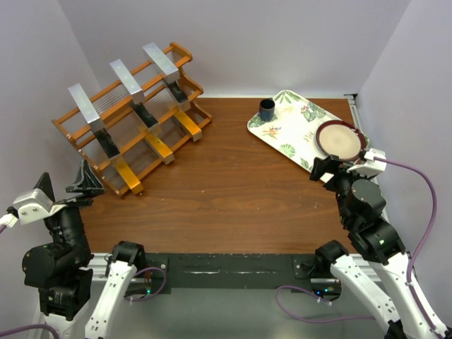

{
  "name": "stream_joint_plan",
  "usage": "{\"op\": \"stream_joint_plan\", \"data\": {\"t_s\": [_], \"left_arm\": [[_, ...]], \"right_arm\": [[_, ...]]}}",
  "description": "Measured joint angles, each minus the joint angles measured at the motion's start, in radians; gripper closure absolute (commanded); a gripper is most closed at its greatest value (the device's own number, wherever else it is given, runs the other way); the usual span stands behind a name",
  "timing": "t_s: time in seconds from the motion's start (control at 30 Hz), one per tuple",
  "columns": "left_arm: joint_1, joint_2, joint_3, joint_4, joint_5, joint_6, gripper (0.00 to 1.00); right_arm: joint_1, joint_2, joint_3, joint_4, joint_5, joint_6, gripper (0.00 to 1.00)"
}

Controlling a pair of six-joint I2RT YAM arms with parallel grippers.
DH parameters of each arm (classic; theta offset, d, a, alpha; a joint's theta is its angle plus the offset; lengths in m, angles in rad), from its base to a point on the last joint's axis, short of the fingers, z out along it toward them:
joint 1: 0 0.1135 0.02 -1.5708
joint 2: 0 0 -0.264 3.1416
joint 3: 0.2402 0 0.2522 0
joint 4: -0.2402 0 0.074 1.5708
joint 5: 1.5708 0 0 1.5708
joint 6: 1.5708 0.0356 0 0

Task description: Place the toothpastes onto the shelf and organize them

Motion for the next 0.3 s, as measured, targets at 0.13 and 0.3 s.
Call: {"op": "stream_joint_plan", "data": {"t_s": [0.13, 0.3], "left_arm": [[0.0, 0.0, -0.002, 0.002, 0.0, 0.0, 0.0], [0.0, -0.008, -0.002, 0.008, 0.0, 0.0, 0.0]], "right_arm": [[0.0, 0.0, 0.0, 0.0, 0.009, 0.0, 0.02], [0.0, 0.0, 0.0, 0.0, 0.016, 0.0, 0.02]]}}
